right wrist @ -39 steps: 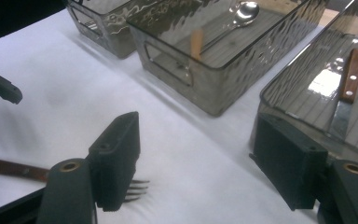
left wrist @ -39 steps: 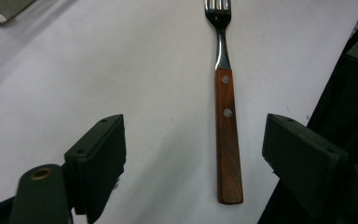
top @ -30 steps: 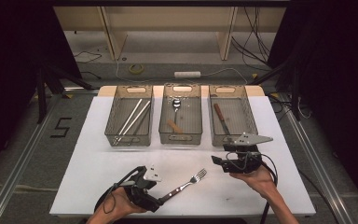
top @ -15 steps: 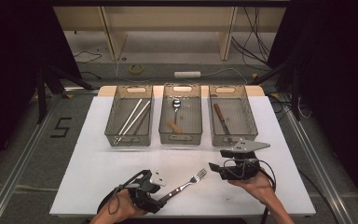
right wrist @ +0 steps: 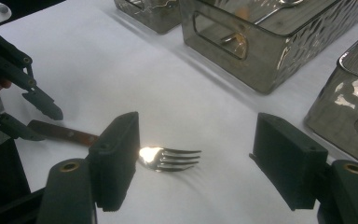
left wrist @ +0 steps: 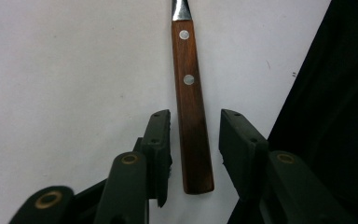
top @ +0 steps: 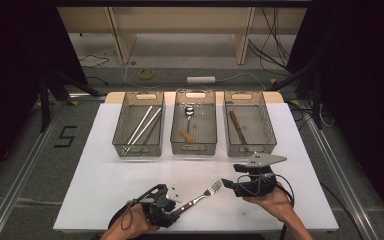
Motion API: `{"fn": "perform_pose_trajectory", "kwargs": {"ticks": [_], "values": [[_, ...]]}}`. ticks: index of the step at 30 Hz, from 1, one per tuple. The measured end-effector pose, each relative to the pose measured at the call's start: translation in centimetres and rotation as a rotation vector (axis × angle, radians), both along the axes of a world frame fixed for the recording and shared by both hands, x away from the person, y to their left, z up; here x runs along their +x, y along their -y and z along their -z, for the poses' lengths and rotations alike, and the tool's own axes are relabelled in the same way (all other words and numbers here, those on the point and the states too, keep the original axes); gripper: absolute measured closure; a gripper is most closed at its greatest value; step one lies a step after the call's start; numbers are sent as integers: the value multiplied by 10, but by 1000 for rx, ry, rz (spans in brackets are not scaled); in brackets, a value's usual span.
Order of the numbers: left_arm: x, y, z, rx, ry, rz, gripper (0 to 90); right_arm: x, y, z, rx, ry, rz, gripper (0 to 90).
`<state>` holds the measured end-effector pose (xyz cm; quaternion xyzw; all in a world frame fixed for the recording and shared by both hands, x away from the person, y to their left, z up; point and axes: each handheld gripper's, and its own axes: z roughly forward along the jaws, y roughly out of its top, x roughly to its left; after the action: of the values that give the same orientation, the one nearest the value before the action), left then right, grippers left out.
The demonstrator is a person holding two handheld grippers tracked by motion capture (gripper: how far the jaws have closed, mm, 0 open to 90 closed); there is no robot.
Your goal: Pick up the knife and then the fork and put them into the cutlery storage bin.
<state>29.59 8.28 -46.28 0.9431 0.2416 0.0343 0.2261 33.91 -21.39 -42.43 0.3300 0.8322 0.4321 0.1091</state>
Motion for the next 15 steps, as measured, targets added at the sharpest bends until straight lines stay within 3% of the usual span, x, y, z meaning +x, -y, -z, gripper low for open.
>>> {"fn": "perform_pose_trajectory", "kwargs": {"ticks": [4,15], "values": [[0,4,5,46,16,6,662,0,-1,0,1,1,-6,329],[2,6,6,36,7,-16,734,-1,-2,0,-5,4,-11,336]]}}
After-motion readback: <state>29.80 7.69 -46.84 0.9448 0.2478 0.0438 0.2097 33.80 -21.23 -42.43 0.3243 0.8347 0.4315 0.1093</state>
